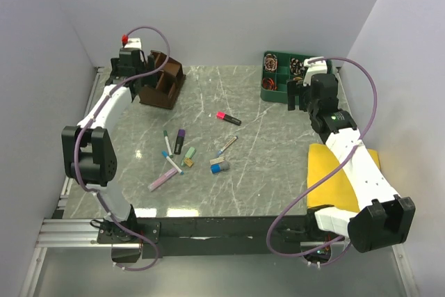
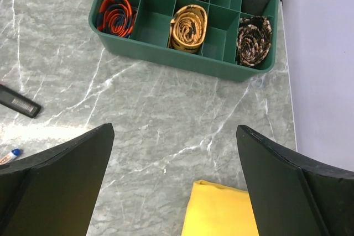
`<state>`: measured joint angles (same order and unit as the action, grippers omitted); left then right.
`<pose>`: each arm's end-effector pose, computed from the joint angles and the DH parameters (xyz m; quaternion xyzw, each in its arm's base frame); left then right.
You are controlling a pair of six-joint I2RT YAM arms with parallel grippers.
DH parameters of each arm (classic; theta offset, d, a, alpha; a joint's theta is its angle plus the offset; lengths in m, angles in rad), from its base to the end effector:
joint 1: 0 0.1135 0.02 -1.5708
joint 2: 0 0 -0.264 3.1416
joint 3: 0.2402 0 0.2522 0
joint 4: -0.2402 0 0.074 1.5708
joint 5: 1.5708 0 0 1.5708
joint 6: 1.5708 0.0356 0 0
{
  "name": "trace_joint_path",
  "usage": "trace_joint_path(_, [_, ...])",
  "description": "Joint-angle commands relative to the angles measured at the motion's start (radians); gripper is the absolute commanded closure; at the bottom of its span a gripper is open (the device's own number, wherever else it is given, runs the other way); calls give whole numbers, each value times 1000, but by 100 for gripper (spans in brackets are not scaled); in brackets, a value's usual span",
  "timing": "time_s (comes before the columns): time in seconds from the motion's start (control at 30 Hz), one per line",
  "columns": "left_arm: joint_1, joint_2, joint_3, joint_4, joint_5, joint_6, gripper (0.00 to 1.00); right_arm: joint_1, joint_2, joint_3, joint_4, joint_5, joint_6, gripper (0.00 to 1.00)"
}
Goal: Sort the stationery into containers
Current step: Move the storage box to the center of the board.
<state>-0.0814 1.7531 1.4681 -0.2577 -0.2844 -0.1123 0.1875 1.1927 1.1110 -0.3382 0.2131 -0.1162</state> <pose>0.4119 -0.0236 0.3060 -0.0830 0.8608 0.0758 0.4964 0.2676 0.0431 0.3543 -0.0690 0.8333 -0.0699 0.5440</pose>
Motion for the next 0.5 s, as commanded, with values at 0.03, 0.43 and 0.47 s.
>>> trace_joint_path(0.03, [45,58,162,2,42,30,1,7,-18,42,-4,-50,-26,0])
trace_joint_path(0.43, [54,331,572,-184,-2,45,5,6,73,162,-39,-346,12,0])
trace_joint_path(0.47, [54,336,578,-181,-4,46,5,6,83,164,-35,-351,16,0])
